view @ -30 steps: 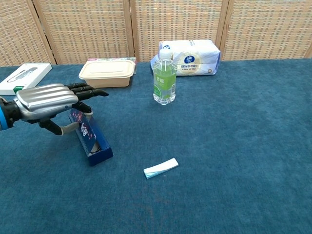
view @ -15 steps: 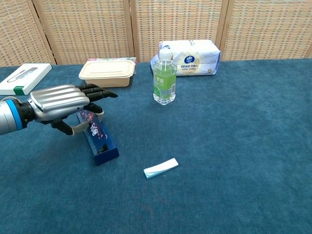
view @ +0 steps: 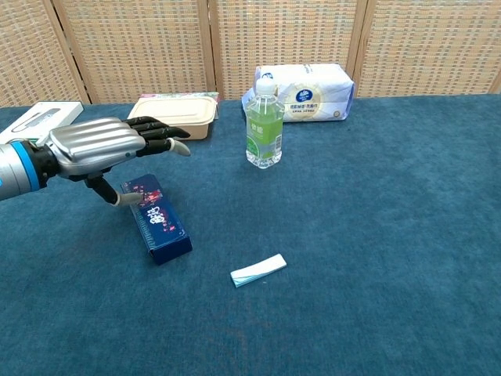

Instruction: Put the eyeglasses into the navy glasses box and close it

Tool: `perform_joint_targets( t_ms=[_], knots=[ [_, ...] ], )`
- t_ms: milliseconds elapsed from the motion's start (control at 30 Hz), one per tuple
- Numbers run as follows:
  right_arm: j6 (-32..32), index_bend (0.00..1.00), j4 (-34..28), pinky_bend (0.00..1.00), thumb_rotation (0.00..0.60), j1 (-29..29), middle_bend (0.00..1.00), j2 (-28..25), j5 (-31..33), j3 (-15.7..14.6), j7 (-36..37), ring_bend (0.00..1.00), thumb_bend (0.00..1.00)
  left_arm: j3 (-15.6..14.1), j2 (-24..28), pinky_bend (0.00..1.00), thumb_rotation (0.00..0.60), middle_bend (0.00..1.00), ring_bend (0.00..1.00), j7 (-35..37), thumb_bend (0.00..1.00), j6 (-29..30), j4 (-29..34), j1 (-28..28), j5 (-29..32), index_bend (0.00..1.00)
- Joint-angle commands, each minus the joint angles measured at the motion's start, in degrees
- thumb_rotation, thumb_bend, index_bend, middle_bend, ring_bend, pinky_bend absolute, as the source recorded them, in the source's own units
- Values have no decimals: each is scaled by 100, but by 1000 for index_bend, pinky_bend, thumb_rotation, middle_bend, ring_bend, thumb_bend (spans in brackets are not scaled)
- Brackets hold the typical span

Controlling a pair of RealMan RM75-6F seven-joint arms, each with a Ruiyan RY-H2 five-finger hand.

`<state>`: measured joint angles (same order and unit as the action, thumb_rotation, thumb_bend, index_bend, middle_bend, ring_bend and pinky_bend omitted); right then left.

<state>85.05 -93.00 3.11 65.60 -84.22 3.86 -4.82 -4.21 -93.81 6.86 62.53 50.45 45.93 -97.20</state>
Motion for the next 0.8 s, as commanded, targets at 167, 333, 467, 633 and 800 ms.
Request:
perform_joint_targets(
  t_ms=[167, 333, 467, 633, 800],
  knots=[
    [2, 10, 0, 0, 600, -5, 0, 0, 5, 0, 9, 0, 208, -92, 778, 0, 600, 0, 0, 219, 61, -81, 921, 110, -88, 0],
    [-18, 10, -15, 0, 600, 6, 0, -5, 10, 2, -8, 0, 208, -290, 1309, 0, 600, 0, 0, 84, 36, -416, 1454, 219, -189, 0],
    [-18, 9, -23, 0, 600, 13, 0, 2, 9, 5, -63, 0, 208, -387, 1261, 0, 600, 0, 0, -172, 90, -1071, 1503, 391, -122, 0],
    [-7, 9, -31, 0, 600, 3, 0, 8, 31, 11, -76, 0, 208, -266, 1003, 0, 600, 0, 0, -349, 104, -1439, 1452, 539, 23, 0],
    [-9, 10, -26, 0, 600, 0, 0, 7, 41, 12, -66, 0, 208, -219, 814, 0, 600, 0, 0, -388, 130, -1577, 1316, 584, 97, 0]
  ],
)
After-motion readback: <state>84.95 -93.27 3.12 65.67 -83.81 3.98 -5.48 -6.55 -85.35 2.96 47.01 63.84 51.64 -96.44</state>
